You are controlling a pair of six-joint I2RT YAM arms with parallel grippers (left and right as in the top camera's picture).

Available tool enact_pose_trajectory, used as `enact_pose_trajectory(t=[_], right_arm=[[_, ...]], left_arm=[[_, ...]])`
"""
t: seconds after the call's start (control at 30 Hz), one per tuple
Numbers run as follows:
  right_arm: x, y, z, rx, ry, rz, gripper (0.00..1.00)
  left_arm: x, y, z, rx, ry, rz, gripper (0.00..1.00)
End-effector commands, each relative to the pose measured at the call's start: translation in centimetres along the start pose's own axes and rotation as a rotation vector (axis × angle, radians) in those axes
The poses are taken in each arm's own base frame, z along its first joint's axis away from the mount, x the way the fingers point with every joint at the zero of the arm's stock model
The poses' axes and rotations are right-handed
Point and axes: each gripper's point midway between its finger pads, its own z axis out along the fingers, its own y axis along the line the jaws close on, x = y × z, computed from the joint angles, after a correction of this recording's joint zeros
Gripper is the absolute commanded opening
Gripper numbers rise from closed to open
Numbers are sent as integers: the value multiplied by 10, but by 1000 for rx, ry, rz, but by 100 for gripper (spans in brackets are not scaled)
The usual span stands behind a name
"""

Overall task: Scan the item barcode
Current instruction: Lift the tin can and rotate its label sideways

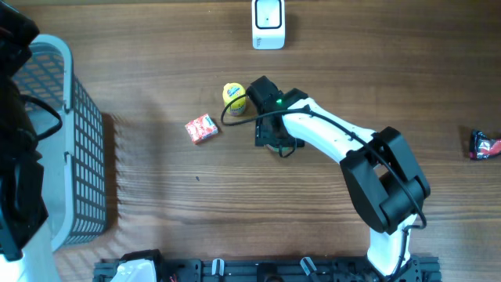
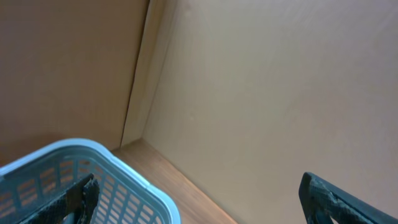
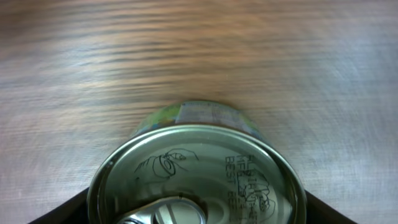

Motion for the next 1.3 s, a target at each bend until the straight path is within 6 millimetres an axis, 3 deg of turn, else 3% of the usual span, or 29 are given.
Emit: enact_pose_trajectory(t=[0.0, 0.07, 0.13, 0.17, 0.2, 0.23, 0.33, 0.43, 0.5, 0.73, 0.97, 1.03, 1.1, 1.27], right_arm=[[1, -24, 7, 65, 31, 423, 70], [2, -27, 7, 49, 72, 542, 62], [3, -27, 7, 16, 123, 645, 62], [3, -26, 7, 4, 144, 697, 67], [4, -24, 7, -9, 168, 760, 87], [4, -23, 7, -17, 189, 832, 97], [7, -16, 5, -34, 255, 1045, 100], [3, 10, 0, -140, 340, 1140, 100], [-12, 20, -2, -223, 290, 1030, 100], [7, -37, -23, 5, 176, 754, 100], [-14, -39, -69, -97, 8, 78, 100], [-18, -47, -72, -57, -27, -111, 100], [-22, -67, -71, 60, -49, -301, 100], [-39, -60, -69, 65, -115, -567, 100]], left_arm=[[10, 3, 3, -15, 35, -78, 100], [13, 5, 3, -21, 47, -81, 100], [15, 6, 3, -24, 52, -78, 100], [15, 6, 3, -25, 55, -77, 100], [16, 6, 3, -27, 58, -75, 100], [17, 7, 3, -29, 62, -73, 100], [17, 7, 3, -29, 63, -73, 100], [19, 6, 3, -26, 71, -90, 100], [19, 6, 3, -26, 72, -91, 100], [26, 6, 10, -37, 91, -81, 100], [35, 5, 19, -50, 117, -67, 100], [35, 5, 19, -50, 116, -67, 100], [35, 5, 19, -50, 118, -71, 100], [44, 9, 17, -72, 149, -107, 100]])
